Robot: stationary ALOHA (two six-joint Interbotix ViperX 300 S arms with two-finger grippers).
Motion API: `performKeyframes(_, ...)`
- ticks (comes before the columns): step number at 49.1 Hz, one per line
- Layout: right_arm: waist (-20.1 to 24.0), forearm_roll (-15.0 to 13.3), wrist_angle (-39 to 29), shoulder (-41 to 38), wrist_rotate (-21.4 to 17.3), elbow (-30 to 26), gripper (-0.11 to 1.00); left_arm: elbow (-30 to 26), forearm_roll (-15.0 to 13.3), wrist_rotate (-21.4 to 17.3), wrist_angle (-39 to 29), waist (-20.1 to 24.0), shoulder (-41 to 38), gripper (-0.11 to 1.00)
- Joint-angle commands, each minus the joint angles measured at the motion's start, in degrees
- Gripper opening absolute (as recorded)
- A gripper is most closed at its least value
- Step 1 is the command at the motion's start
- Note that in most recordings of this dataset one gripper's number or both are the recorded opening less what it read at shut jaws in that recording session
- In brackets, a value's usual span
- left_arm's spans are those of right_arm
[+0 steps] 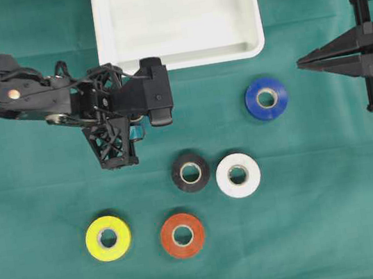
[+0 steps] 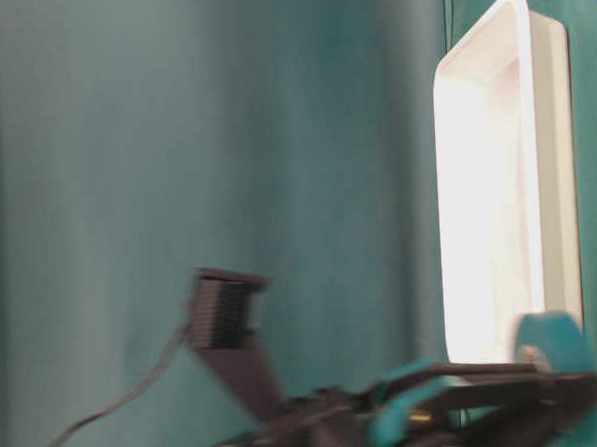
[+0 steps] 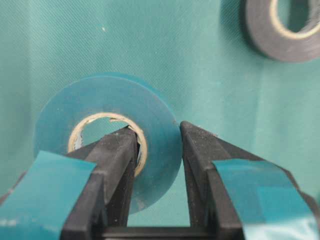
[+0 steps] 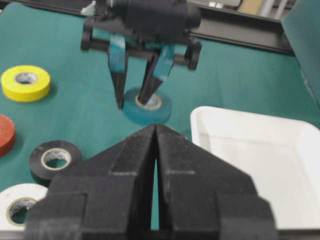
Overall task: Pick up the tape from a random location and place it into the white case.
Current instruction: 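Close the left gripper on the teal roll and lift it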
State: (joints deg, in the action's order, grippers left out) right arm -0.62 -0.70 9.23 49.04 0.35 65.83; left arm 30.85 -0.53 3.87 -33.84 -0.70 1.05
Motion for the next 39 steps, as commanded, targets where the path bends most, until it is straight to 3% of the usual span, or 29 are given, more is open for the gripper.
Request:
performKeyframes(1,-0.1,-0.1,0.3,-0.1,-0.1,-0.6,0.0,-2.9,-0.1,-0.1,-2.4,-0.3,3.8,0.22)
performKeyframes(39,-0.1,-0.1,0.4,-0.1,-0.1,-0.9,0.0,-18.2,0.3,-0.2,-24.3,-2.5,11.7,0.22)
